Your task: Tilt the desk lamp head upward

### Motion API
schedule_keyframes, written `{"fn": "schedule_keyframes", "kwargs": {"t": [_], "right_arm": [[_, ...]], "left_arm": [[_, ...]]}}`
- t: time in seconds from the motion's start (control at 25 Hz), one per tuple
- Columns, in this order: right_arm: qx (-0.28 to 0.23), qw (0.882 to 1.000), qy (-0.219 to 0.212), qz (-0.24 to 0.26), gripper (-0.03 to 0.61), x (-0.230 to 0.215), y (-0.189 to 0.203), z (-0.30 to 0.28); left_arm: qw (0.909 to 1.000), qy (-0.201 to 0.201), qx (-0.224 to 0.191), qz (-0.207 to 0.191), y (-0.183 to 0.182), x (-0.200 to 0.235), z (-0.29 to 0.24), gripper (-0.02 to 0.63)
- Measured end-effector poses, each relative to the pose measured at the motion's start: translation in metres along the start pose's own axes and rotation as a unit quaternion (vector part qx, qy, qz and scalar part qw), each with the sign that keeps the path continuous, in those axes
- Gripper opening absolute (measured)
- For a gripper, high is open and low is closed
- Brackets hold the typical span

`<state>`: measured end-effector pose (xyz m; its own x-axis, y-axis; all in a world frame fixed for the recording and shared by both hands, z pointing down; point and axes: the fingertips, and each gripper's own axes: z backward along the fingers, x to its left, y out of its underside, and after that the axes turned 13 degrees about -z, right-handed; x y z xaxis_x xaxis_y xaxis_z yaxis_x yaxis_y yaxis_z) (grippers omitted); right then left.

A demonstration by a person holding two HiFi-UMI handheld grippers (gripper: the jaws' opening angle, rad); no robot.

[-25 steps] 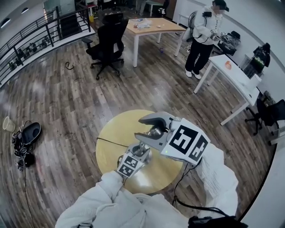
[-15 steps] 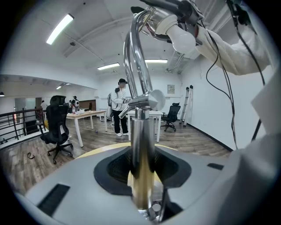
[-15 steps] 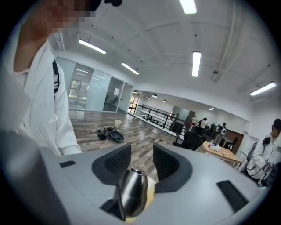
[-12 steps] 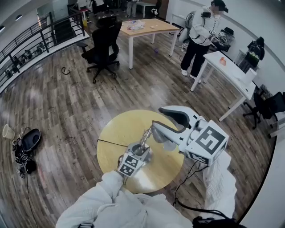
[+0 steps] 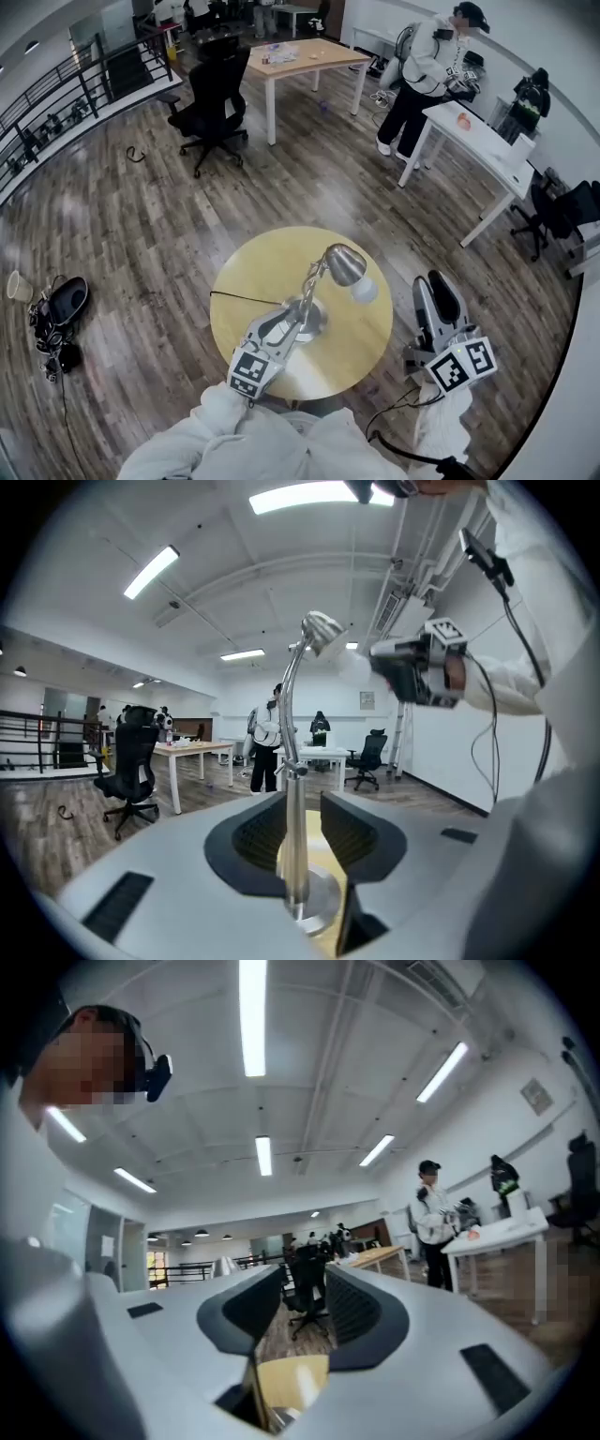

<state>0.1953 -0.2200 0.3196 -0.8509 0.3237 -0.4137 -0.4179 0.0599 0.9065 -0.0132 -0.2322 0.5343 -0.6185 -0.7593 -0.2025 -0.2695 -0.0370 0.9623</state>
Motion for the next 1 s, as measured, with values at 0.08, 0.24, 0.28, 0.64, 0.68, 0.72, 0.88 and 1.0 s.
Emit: {"fn": "schedule_keyframes", "kwargs": {"t": [0.08, 0.24, 0.28, 0.64, 0.68, 0.72, 0.88, 1.0], "right_arm": [[0.017, 0.997, 0.060, -0.053, 0.145, -0.029, 0.053, 0.023], [0.088, 0.979, 0.117, -0.142, 0.052, -0.037, 0.173, 0.043], [0.102, 0.977, 0.117, -0.148, 0.035, -0.030, 0.194, 0.041], [0.157, 0.979, 0.101, -0.080, 0.012, 0.013, 0.246, 0.023], [0.157, 0.979, 0.106, -0.073, 0.012, 0.014, 0.244, 0.024], [0.157, 0.979, 0.110, -0.067, 0.012, 0.016, 0.242, 0.025], [0.151, 0.980, 0.119, -0.048, 0.012, 0.024, 0.233, 0.033], [0.156, 0.980, 0.115, -0.042, 0.012, 0.032, 0.236, 0.046]], "left_arm": [[0.9994, -0.011, -0.018, 0.027, -0.011, -0.002, 0.017, 0.074], [0.9966, -0.023, -0.012, 0.078, -0.008, -0.011, 0.039, 0.003], [0.9962, -0.020, -0.003, 0.085, -0.002, -0.014, 0.041, 0.002], [0.9937, 0.011, 0.031, 0.107, 0.015, -0.032, 0.053, 0.002], [0.9938, 0.011, 0.028, 0.107, 0.012, -0.031, 0.053, 0.002], [0.9939, 0.009, 0.025, 0.107, 0.009, -0.030, 0.054, 0.002], [0.9936, 0.005, 0.005, 0.113, -0.008, -0.028, 0.063, 0.002], [0.9926, 0.003, -0.004, 0.121, -0.016, -0.037, 0.079, 0.002]]}}
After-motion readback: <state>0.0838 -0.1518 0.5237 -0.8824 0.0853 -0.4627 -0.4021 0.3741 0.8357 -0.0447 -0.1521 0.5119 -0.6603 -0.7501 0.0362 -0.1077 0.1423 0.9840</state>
